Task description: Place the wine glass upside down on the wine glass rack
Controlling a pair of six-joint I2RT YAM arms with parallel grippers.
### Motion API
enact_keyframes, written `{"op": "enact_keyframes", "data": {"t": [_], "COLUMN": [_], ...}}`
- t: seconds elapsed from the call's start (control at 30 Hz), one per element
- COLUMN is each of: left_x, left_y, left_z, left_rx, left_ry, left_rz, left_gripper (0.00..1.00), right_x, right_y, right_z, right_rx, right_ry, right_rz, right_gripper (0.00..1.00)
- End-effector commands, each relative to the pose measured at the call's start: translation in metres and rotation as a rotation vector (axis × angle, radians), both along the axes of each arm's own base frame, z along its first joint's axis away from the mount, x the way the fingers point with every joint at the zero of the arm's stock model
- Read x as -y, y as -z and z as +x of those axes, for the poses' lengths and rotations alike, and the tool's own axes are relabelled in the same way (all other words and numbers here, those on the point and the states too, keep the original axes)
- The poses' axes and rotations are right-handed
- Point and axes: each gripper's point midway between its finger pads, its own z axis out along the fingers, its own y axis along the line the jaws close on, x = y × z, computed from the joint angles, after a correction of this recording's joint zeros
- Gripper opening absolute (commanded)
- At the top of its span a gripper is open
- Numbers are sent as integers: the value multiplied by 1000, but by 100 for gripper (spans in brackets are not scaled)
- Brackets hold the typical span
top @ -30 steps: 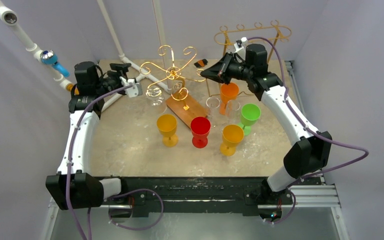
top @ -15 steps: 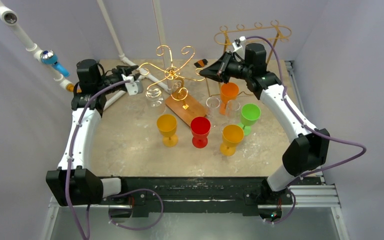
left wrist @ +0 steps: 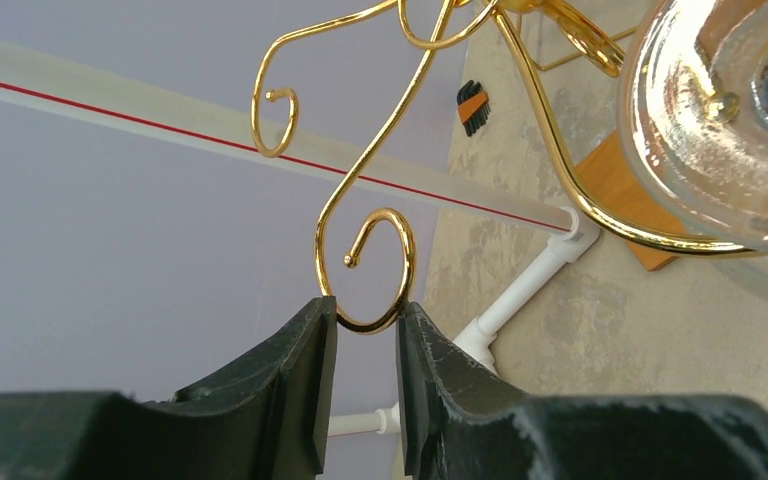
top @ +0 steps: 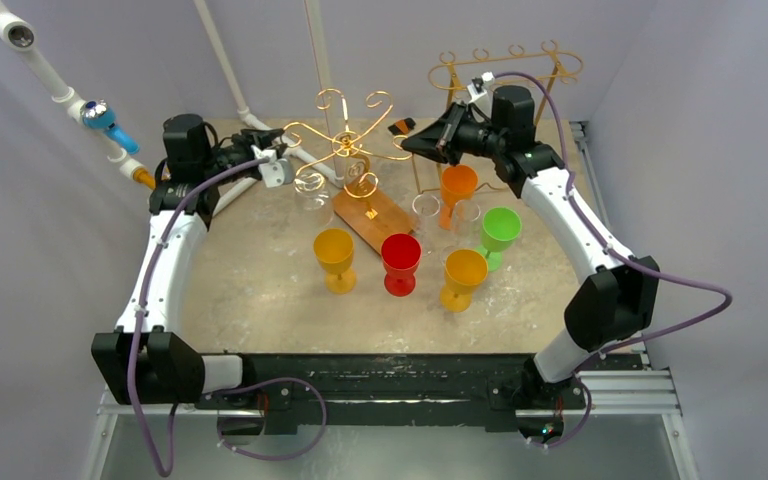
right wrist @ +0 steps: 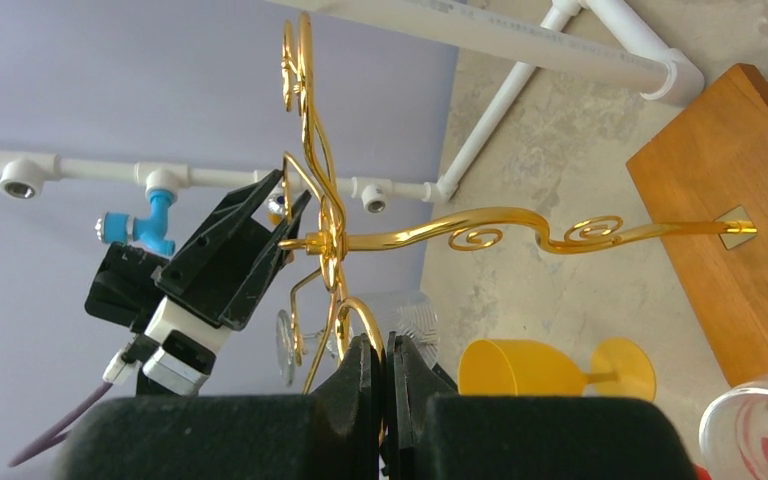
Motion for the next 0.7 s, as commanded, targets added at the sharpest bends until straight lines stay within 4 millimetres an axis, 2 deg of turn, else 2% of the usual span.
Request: {"op": "enact_keyframes", "data": {"t": [0.0,0.13,0.33,0.47,0.67], "left_x": [37,38,41,39,37], "left_y": [-31,-35,-47,-55,-57], "left_z": [-19,-22,-31,-41,-57], "left_rx": [56,50,32,17,-3], "left_ry": [162,164,170,158,148], "left_rz": [-43,-42,-47,-55,-34], "left_gripper": [29,22,5,4,2], "right_x": [-6,-11,-24,-28,-36], "right_y": [81,77,72,77,79], "right_z": [10,8,2,-1,-14], "right_rx": [-175,-169,-164,-177,-193], "right_ry": [34,23,-22,-50,-84], "right_rz": [-134,-124,-135,-136,-139], "right_gripper": [0,0,0,0,0]}}
